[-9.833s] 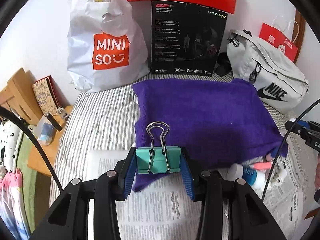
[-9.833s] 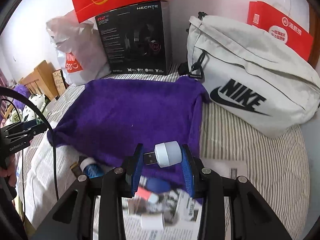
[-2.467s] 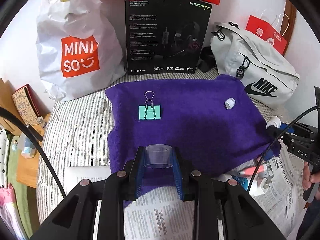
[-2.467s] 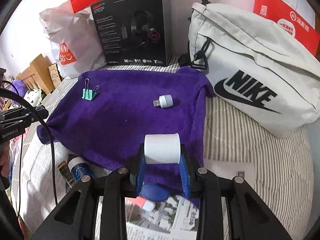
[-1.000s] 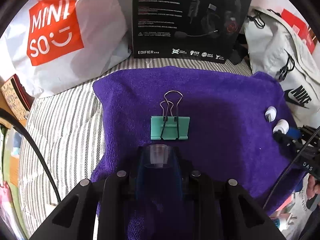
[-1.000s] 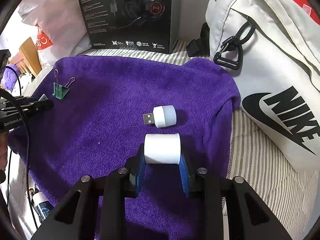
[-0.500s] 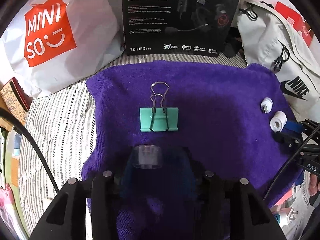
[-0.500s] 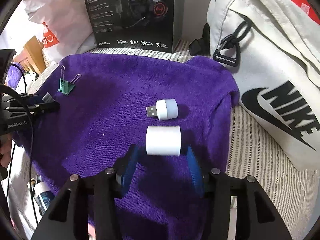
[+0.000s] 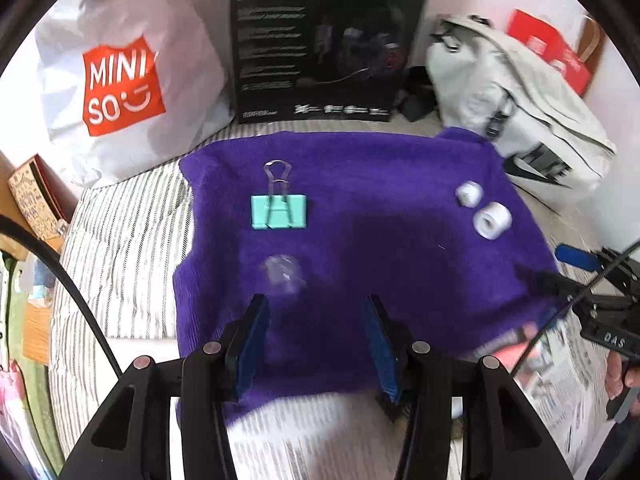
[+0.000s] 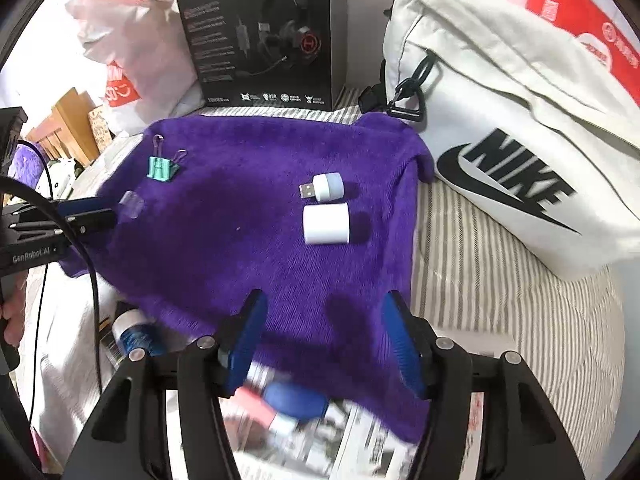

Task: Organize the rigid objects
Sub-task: 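Carry the cup with the left tool onto the purple towel while the right tool places the white cylinder there, then withdraw both open tools from the towel toward the remaining items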

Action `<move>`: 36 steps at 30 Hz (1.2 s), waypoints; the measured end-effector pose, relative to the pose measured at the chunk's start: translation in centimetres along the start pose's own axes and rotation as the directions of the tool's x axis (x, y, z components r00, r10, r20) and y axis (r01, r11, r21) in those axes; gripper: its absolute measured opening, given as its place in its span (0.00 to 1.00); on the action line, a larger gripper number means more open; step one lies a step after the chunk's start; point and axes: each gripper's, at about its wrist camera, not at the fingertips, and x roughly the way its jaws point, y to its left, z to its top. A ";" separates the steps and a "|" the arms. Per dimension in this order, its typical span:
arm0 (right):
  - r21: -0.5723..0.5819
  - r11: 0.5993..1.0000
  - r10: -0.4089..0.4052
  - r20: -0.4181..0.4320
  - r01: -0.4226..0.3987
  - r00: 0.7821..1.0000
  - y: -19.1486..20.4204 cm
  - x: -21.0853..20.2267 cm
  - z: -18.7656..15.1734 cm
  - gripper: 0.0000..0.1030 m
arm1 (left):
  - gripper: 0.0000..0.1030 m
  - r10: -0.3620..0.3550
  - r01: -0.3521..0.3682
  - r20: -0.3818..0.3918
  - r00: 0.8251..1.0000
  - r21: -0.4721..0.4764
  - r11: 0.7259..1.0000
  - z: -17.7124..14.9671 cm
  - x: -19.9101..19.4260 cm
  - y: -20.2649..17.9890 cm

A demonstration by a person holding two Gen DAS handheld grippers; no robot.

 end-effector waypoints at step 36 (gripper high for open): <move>0.167 0.985 0.044 0.020 -0.047 0.999 -1.2 -6.9 -9.6 0.58 | 0.45 -0.037 0.040 -0.083 0.996 0.035 0.999 -7.8 -0.8 -5.6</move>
